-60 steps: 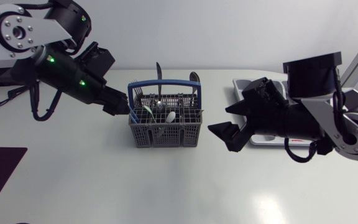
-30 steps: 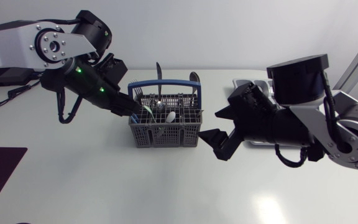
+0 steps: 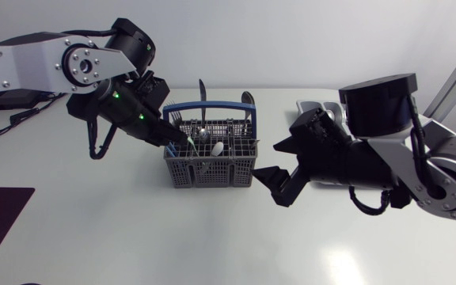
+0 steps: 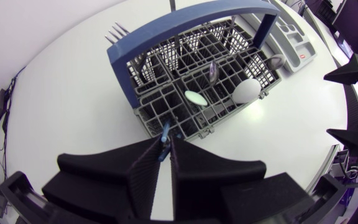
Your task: Unload the cutlery basket into the drawer organizer.
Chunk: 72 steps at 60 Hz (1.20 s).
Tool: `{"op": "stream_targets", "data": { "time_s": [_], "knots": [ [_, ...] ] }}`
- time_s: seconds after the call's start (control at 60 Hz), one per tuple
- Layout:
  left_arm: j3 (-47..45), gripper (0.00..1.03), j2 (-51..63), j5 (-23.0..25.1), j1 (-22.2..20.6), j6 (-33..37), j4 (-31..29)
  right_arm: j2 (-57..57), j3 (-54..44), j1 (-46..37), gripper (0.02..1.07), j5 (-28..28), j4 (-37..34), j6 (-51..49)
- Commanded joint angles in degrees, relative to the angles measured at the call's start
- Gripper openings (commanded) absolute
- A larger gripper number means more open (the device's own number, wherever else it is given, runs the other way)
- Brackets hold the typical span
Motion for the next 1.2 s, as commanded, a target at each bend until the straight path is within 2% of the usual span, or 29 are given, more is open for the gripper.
{"op": "stream_targets", "data": {
  "time_s": [0.0,0.05,0.233,0.583,0.883,1.0,1.133,1.183],
  "knots": [
    [0.45,0.16,1.02,-0.5,-0.16,-1.4,0.19,-0.58,-1.67,0.44,0.99,0.39,0.71,1.1],
    [0.45,0.13,0.76,-0.5,-0.25,-1.4,0.19,-0.58,-1.75,0.44,0.99,0.39,0.79,1.1],
    [2.12,0.12,-1.79,-0.5,-0.25,-0.17,-1.66,-0.85,-1.75,0.44,0.99,0.39,1.06,1.1],
    [10.91,0.12,-8.39,-1.11,-0.25,2.29,-11.5,-1.29,-1.4,1.41,0.99,0.74,0.62,1.1],
    [16.88,0.12,-11.55,-3.31,-3.59,3.26,-18.62,-2.78,-0.44,2.72,0.99,1.53,-0.88,1.01],
    [23.12,0.12,-12.52,-3.4,-5.08,3.87,-23.63,-6.82,0.0,3.78,0.99,0.39,-2.63,0.22],
    [29.63,0.12,-11.99,0.03,-5.7,5.01,-29.08,-13.33,1.15,4.39,0.99,-0.49,-4.66,-2.68],
    [30.15,0.12,-11.99,3.9,-6.14,5.36,-29.87,-15.08,1.23,4.75,0.97,-0.76,-5.18,-3.3]
  ]
}}
